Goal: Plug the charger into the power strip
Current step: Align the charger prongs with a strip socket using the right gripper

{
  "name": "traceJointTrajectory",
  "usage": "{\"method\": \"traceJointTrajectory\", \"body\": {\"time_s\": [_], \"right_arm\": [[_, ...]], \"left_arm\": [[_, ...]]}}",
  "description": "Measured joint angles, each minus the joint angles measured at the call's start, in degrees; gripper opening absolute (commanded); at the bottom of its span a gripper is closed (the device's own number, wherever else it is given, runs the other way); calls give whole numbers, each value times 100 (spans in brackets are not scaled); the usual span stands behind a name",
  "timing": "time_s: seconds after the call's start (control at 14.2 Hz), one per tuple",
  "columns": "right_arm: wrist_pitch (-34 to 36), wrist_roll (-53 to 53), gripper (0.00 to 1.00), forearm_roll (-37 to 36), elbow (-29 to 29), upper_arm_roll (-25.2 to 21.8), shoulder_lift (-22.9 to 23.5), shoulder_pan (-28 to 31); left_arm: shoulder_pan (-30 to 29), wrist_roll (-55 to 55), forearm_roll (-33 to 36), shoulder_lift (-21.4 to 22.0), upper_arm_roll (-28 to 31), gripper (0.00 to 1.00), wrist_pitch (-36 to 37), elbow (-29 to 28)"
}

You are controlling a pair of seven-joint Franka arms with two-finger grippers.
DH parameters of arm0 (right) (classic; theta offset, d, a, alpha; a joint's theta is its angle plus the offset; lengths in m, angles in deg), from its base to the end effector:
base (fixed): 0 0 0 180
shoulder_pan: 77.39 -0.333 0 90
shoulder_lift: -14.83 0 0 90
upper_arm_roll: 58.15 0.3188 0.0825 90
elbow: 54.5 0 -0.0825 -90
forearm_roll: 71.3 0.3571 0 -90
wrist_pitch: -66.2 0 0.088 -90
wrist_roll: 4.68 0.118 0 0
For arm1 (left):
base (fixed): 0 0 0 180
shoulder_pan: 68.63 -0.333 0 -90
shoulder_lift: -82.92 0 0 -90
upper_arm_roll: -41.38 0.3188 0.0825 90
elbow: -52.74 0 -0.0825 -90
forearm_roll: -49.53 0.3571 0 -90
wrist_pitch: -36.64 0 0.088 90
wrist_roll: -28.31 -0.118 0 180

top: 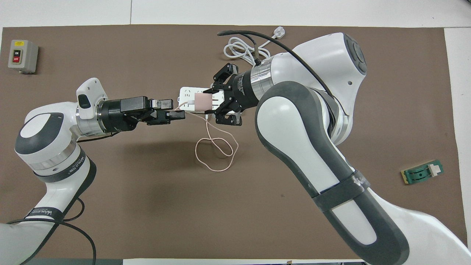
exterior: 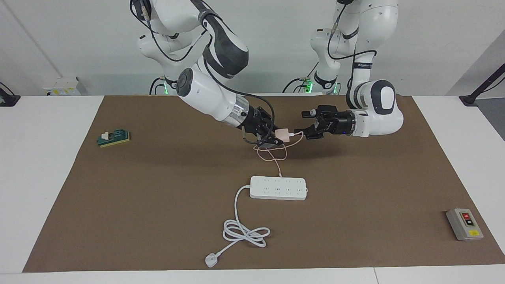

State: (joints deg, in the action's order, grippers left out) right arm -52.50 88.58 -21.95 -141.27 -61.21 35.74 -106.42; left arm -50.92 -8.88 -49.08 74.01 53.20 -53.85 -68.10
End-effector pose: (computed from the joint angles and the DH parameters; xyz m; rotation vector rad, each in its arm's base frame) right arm 0.5808 0.3406 0.4923 -1.7998 1.7229 0.7535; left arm 0.5221 -0.1747 0.4249 1.4920 0.0311 -0.0382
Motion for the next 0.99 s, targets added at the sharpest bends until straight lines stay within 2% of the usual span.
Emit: {"method": "traceJointTrajectory", "body": {"time_s": [0.42, 0.99], "right_arm": [[530, 442, 0, -379, -1, -3, 8, -77], [589, 446, 0, -429, -5, -23, 22, -77]], "left_arm": [[-1, 0, 1, -2, 6, 100, -359, -28], [7, -106, 29, -11, 3, 100, -624, -38]]}}
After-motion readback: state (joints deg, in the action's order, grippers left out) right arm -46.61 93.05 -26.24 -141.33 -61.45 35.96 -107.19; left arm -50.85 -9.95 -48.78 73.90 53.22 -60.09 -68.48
